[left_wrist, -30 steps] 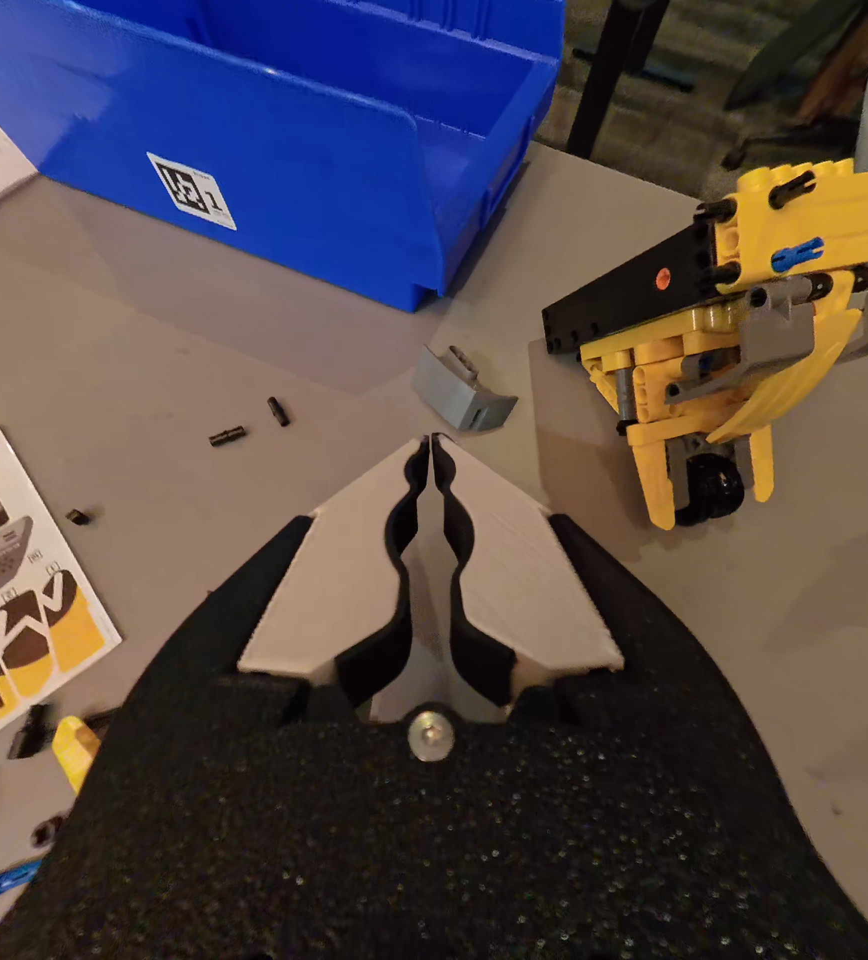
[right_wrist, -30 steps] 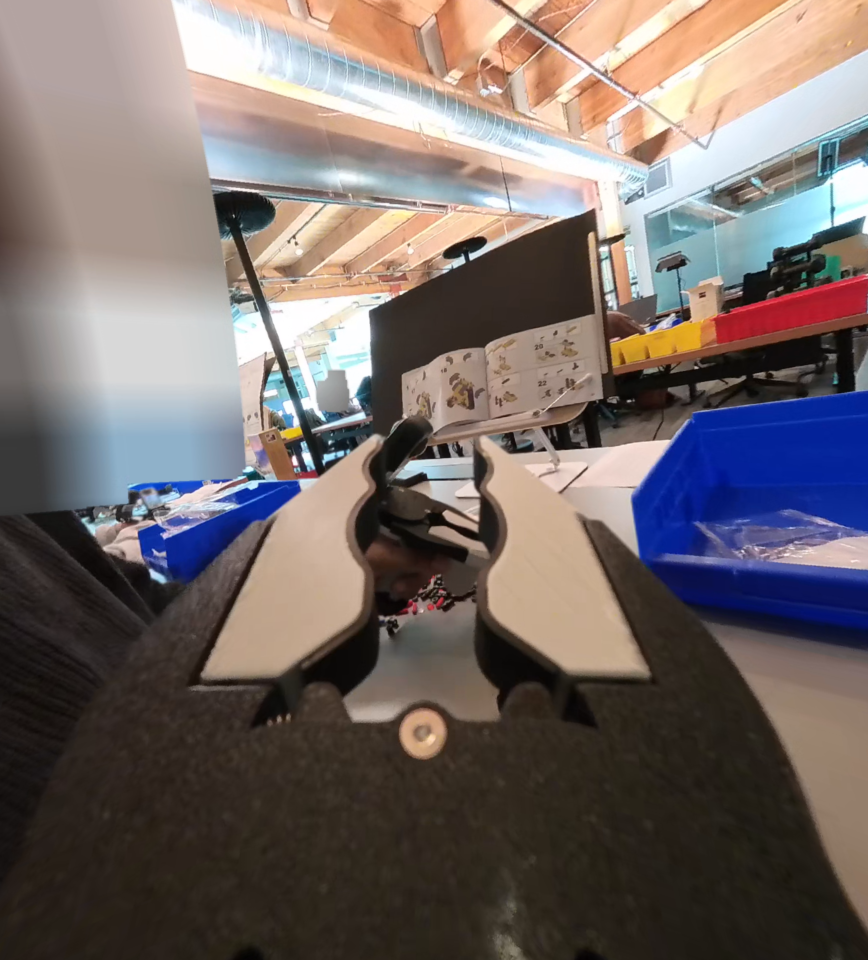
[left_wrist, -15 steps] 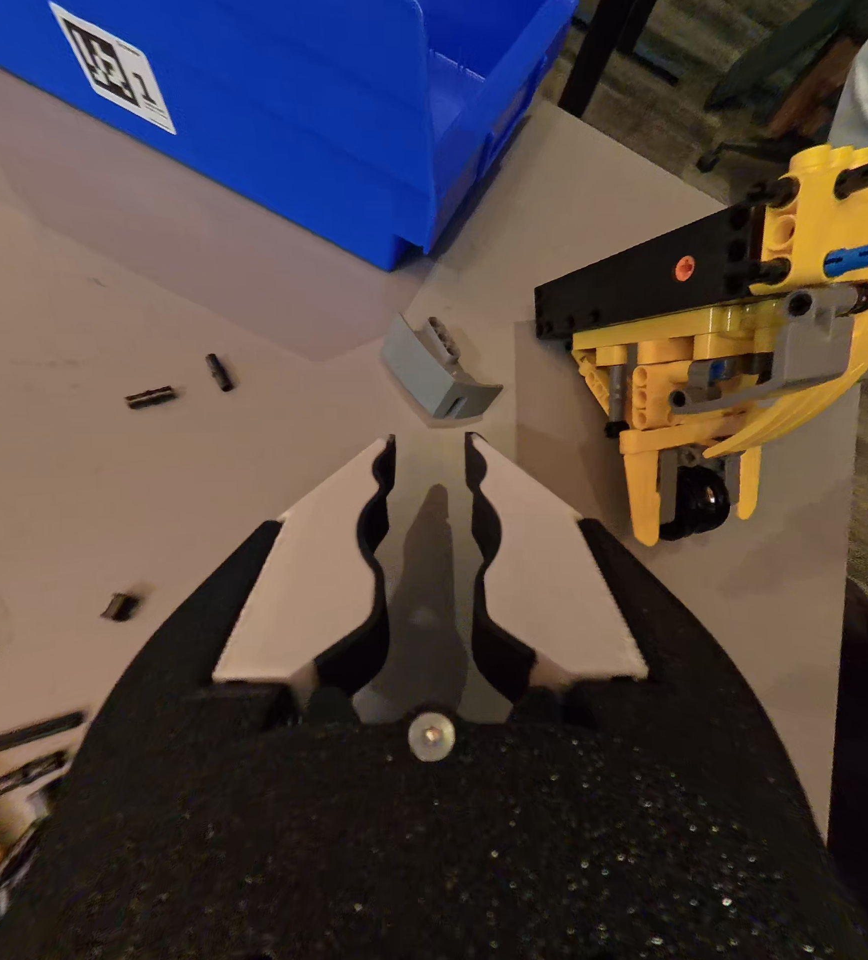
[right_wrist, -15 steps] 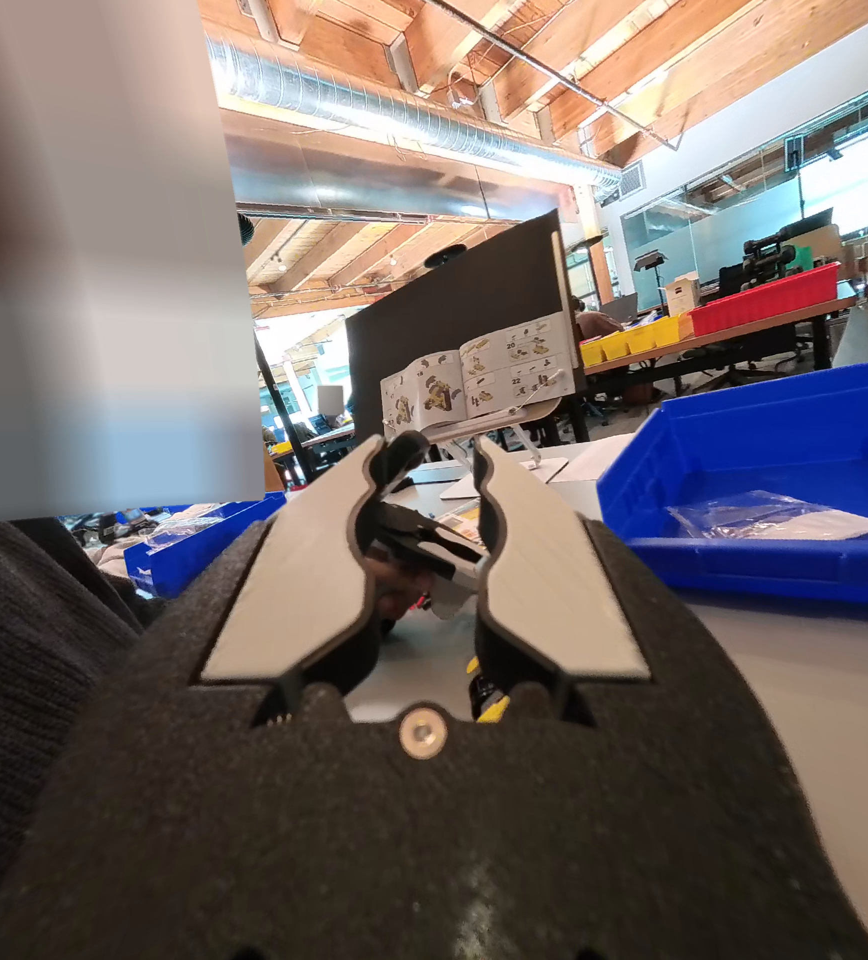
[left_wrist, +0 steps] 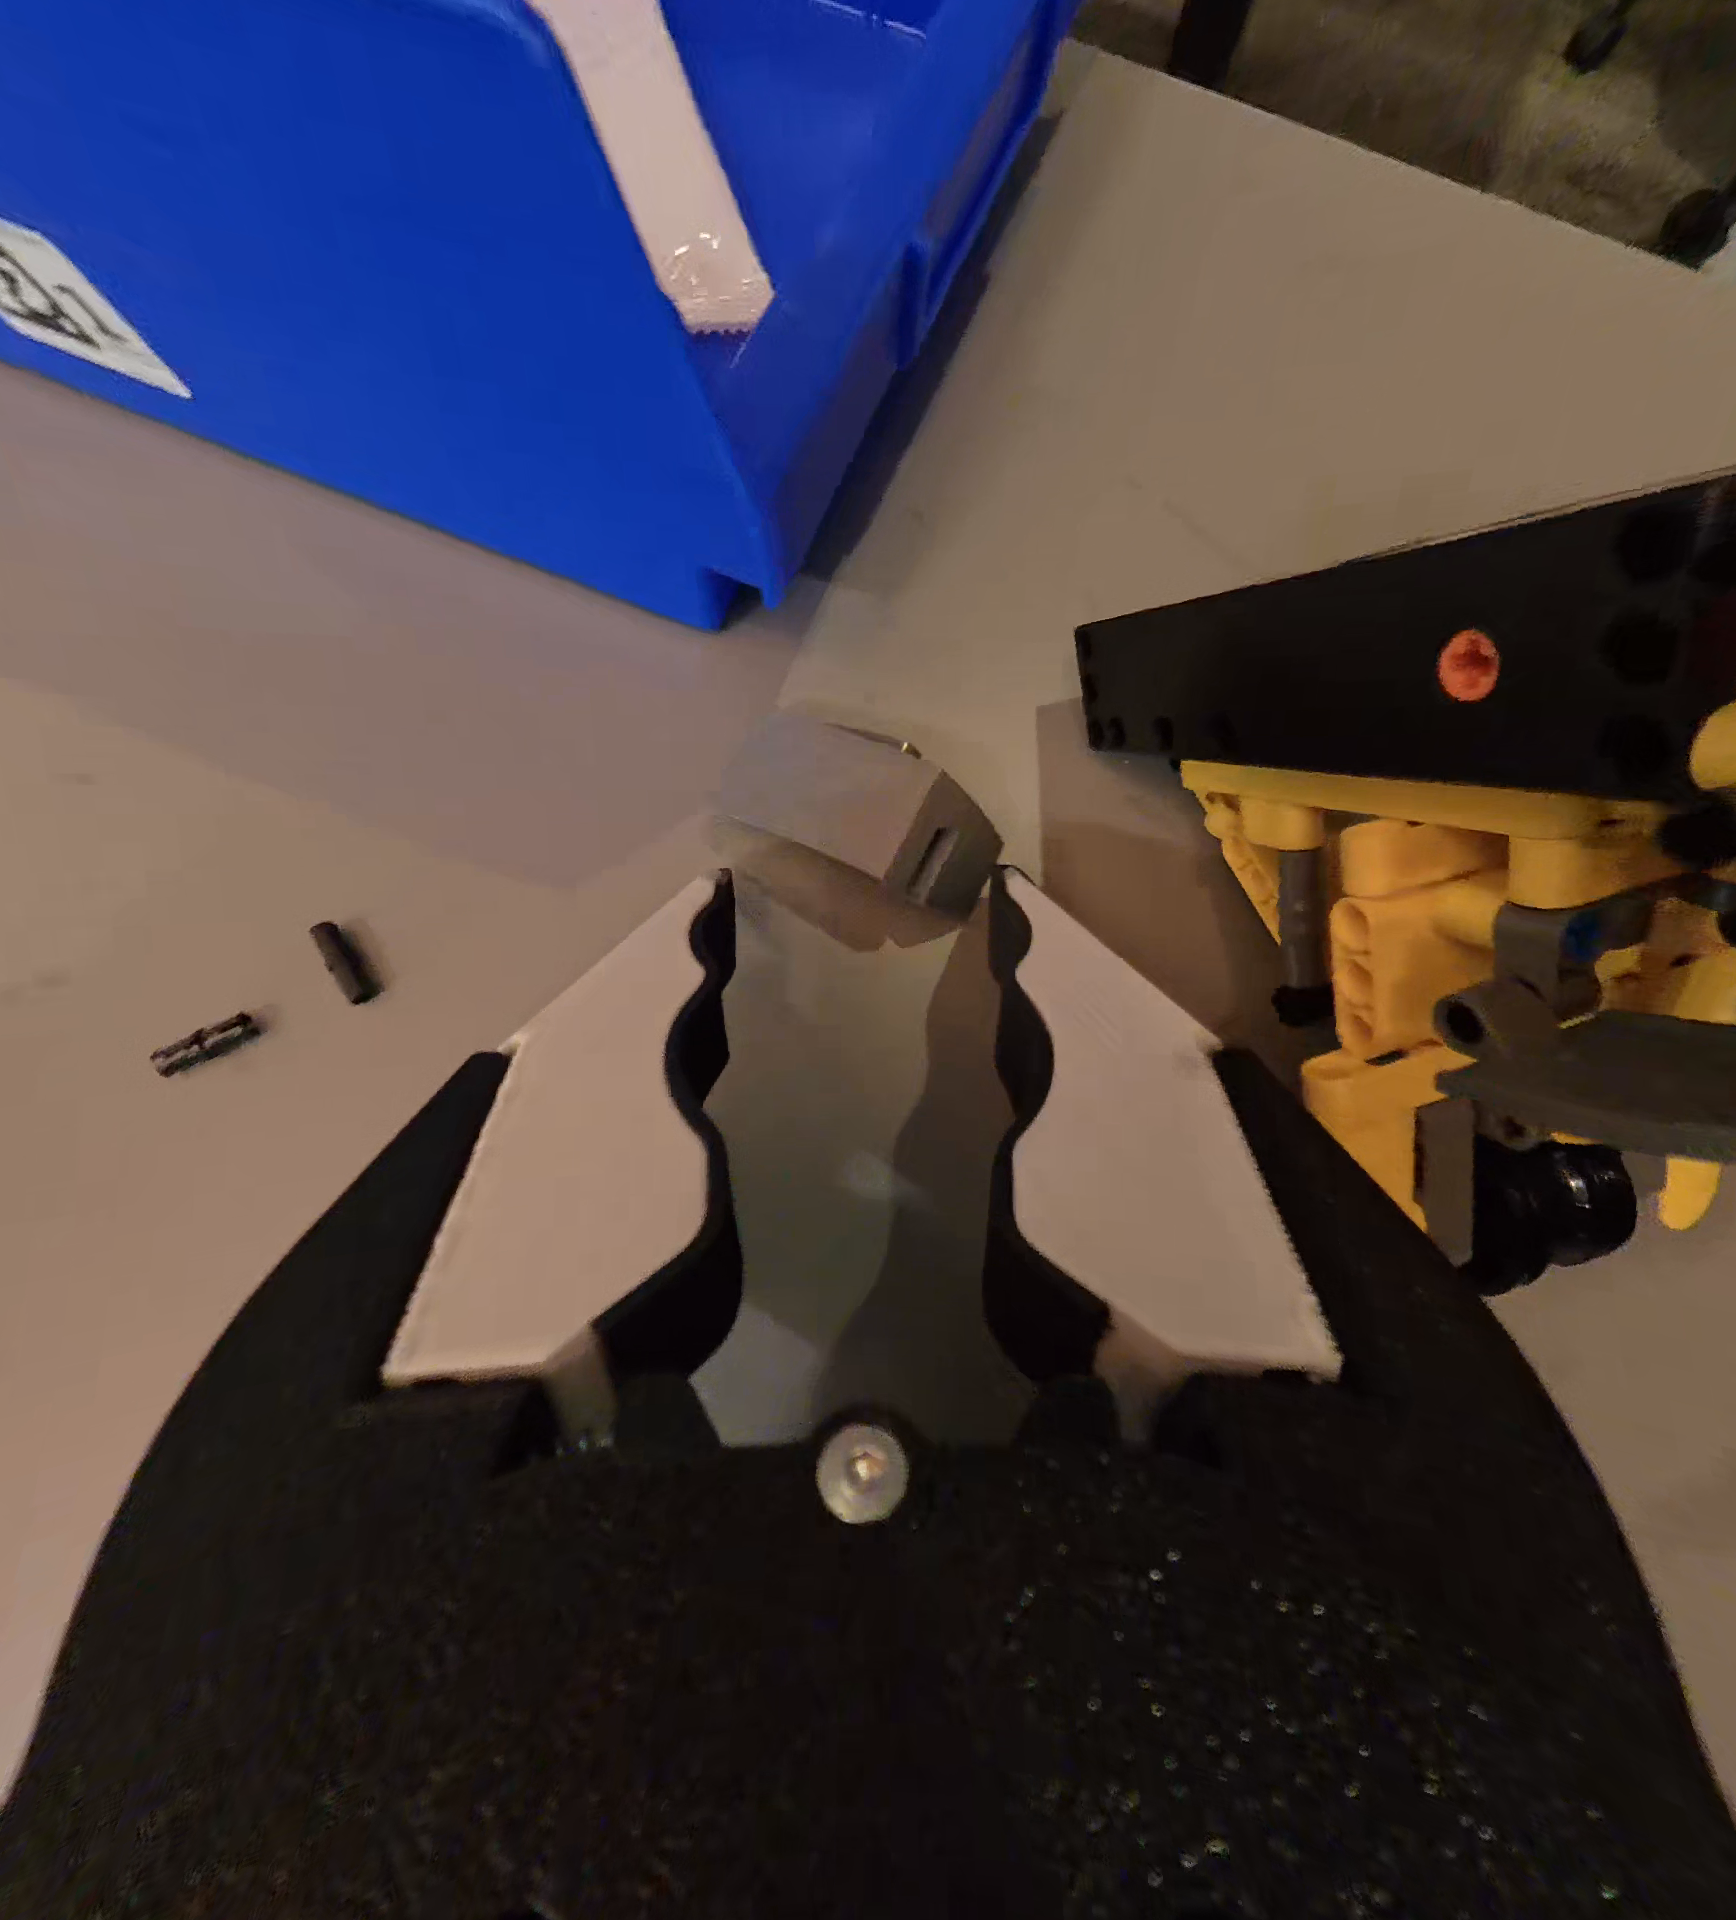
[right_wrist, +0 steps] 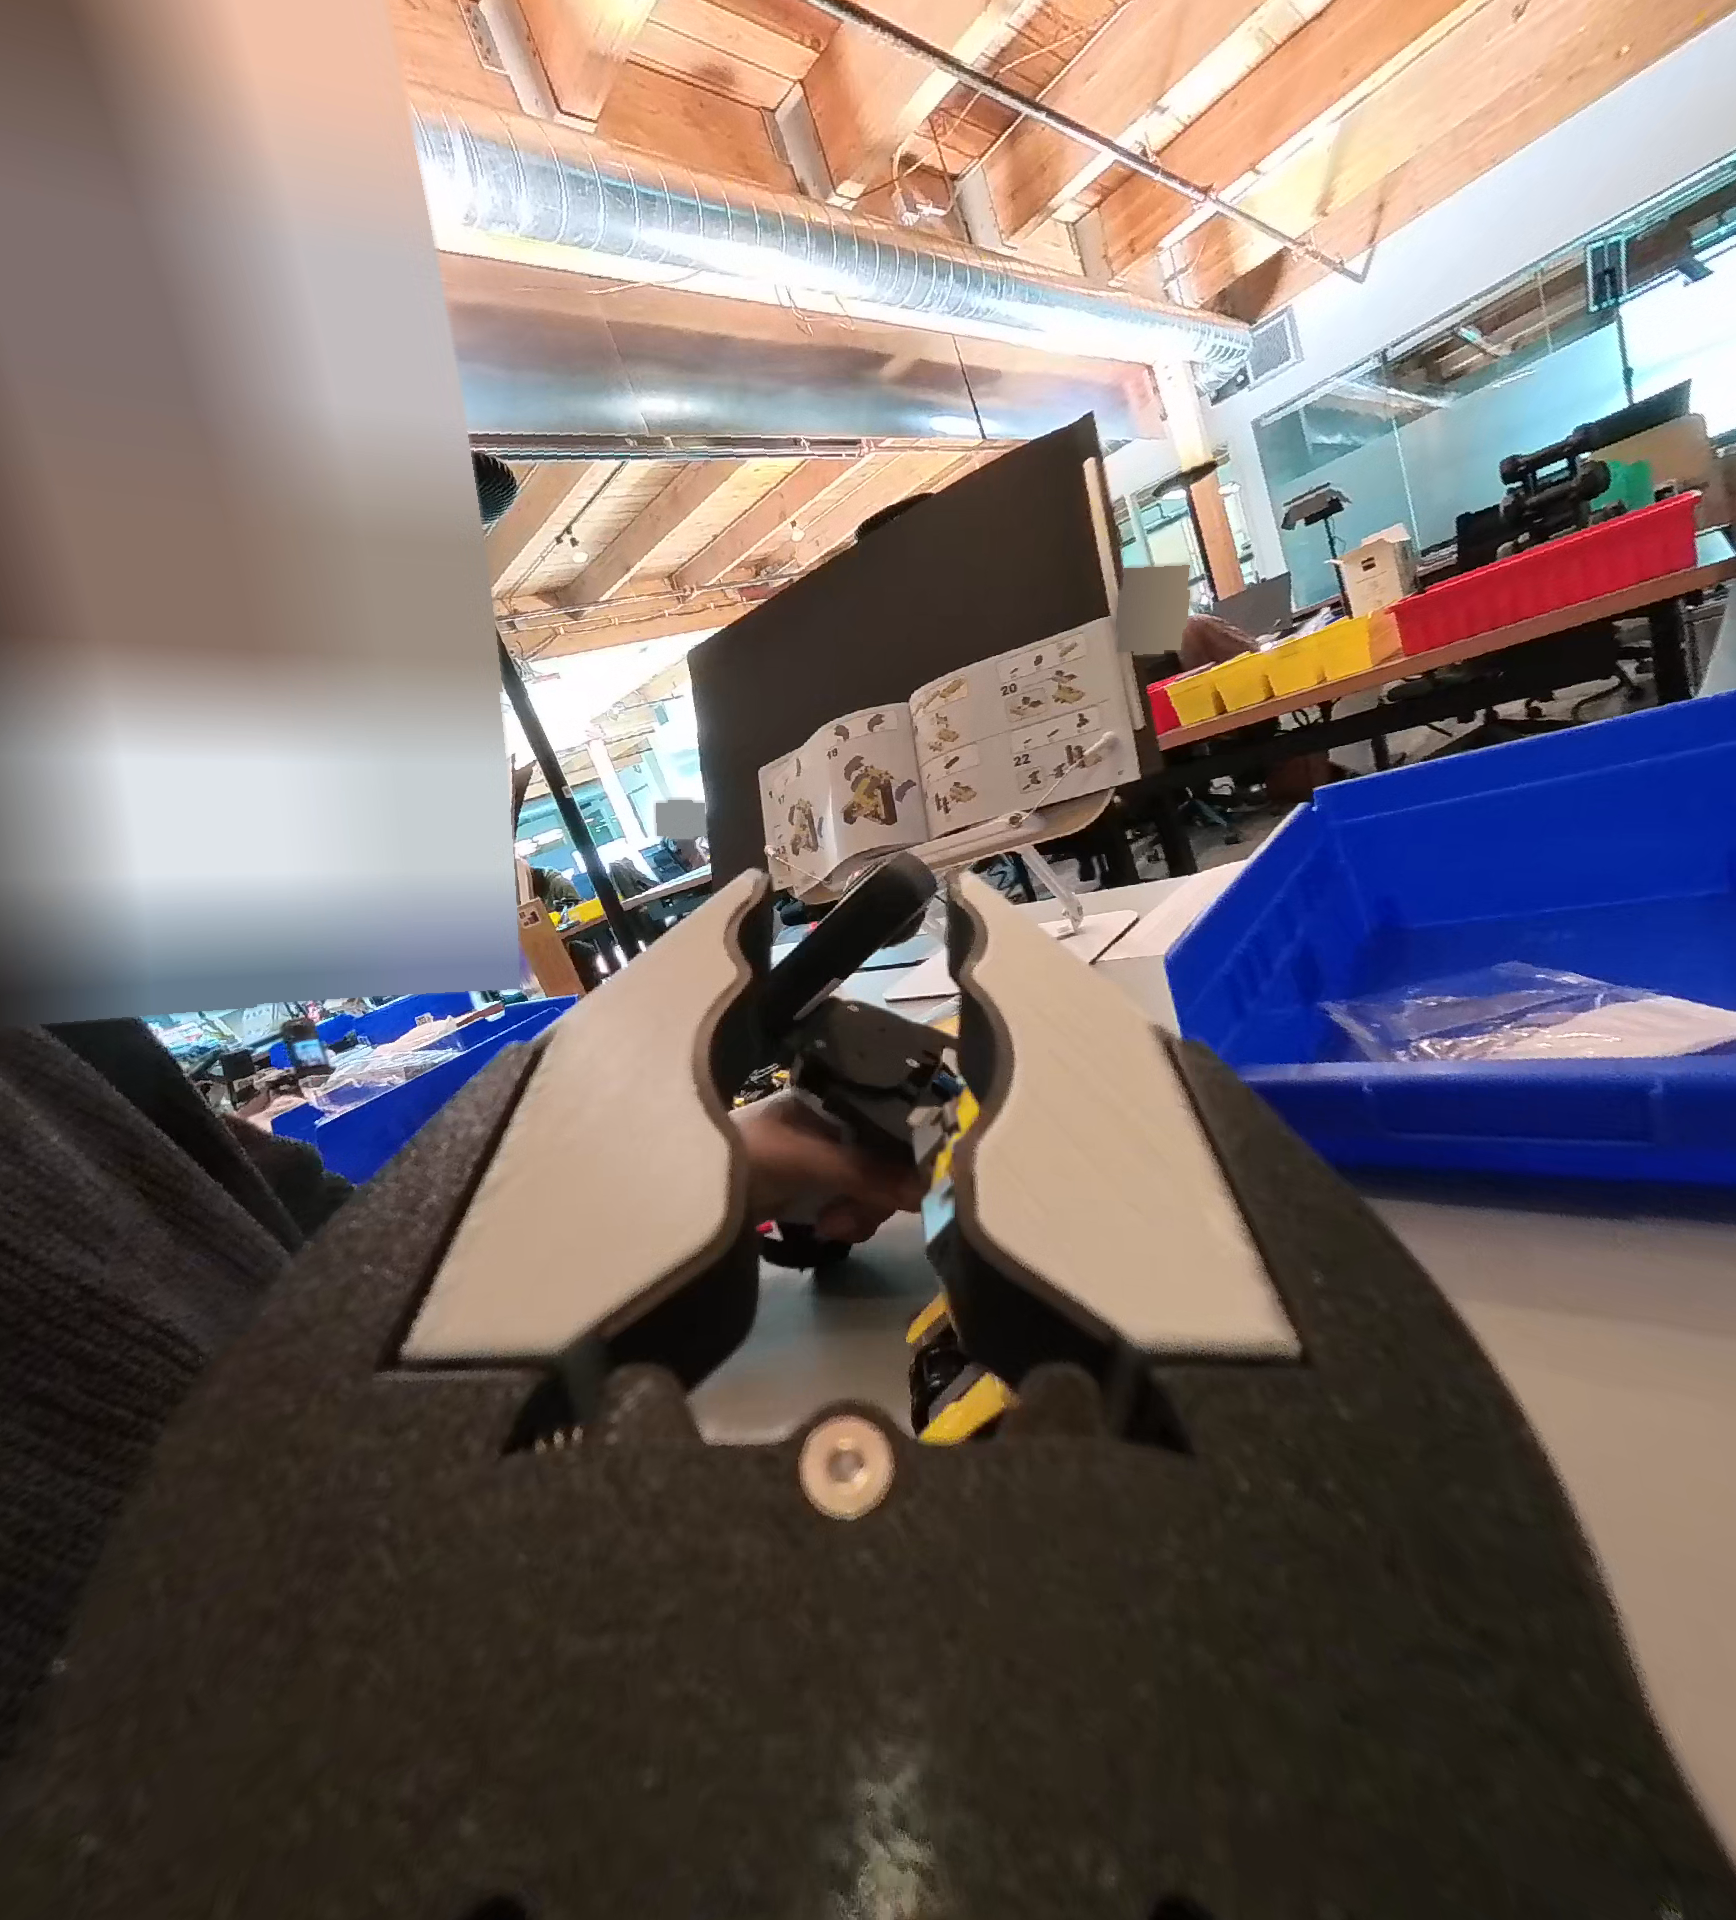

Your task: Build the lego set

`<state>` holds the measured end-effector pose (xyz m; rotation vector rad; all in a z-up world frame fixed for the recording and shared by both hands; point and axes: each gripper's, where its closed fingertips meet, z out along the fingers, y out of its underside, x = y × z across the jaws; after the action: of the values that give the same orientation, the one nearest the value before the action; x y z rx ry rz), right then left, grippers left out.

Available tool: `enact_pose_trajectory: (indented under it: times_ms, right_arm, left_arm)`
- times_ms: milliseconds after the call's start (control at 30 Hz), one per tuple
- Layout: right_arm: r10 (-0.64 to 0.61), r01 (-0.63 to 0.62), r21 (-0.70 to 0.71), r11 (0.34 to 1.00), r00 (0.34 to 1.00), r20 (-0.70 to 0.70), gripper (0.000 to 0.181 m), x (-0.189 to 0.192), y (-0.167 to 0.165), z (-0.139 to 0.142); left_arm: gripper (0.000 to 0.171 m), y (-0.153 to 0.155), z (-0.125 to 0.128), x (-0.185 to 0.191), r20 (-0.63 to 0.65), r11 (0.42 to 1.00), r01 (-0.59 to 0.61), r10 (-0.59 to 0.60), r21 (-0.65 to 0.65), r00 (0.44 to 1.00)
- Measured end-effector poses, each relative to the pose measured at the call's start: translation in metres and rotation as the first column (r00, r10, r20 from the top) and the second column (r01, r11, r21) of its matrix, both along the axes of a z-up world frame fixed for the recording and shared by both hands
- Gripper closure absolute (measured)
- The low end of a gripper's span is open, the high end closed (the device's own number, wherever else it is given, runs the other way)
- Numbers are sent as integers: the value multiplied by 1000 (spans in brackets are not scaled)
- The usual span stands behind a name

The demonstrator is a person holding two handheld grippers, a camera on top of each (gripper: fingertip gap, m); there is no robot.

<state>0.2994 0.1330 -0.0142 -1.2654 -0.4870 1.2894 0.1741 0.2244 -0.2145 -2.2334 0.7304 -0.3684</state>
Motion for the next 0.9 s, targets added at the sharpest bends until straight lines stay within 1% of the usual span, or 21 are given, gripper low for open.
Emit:
enact_pose_trajectory:
  times_ms: [133,200,300,333,433,467,500,567,633,700,767,833,900]
  right_arm:
    - [5,-5,-6,1000,1000,-12,150,2,1,0]
    - [-1,1,-1,1000,1000,-6,150,2,1,0]
    - [-15,15,4,1000,1000,5,149,2,1,-2]
    - [-15,15,2,1000,1000,2,149,3,1,-2]
    - [0,0,-9,1000,1000,-20,149,4,0,1]
    - [5,-5,-9,1000,1000,-25,149,4,-1,2]
    - [5,-5,-6,1000,1000,-23,149,4,-2,4]
    - [-8,8,5,1000,1000,-3,149,4,-3,5]
    - [-20,20,18,1000,1000,14,149,4,-4,7]
    - [-14,14,23,1000,1000,24,149,0,-6,9]
    - [8,-9,17,1000,999,32,149,-8,-10,9]
    - [63,-62,-28,998,998,11,149,-22,-14,13]
    - [166,-167,-78,983,986,-19,146,-42,-24,21]
  left_arm:
    - [124,1,-4,4,-44,1000,20,-20,2,999]
    - [124,1,-1,6,14,1000,-11,11,-26,1000]
    - [124,1,5,13,159,994,-24,40,-104,986]
    - [124,3,4,12,168,992,-36,56,-117,984]
    - [126,10,2,10,133,994,-50,62,-97,989]
    - [131,12,1,9,110,995,-49,59,-88,992]
    - [147,13,0,9,82,997,-45,50,-70,995]
    - [148,12,1,8,43,999,-24,25,-36,999]
    - [149,10,6,5,42,1000,-21,21,-12,999]
    - [149,8,21,-2,88,999,-35,33,24,996]
    - [149,0,50,-6,183,995,-26,8,95,983]
    - [149,-18,90,-7,289,976,21,-84,216,954]
    - [149,-46,132,-8,372,926,68,-216,372,903]
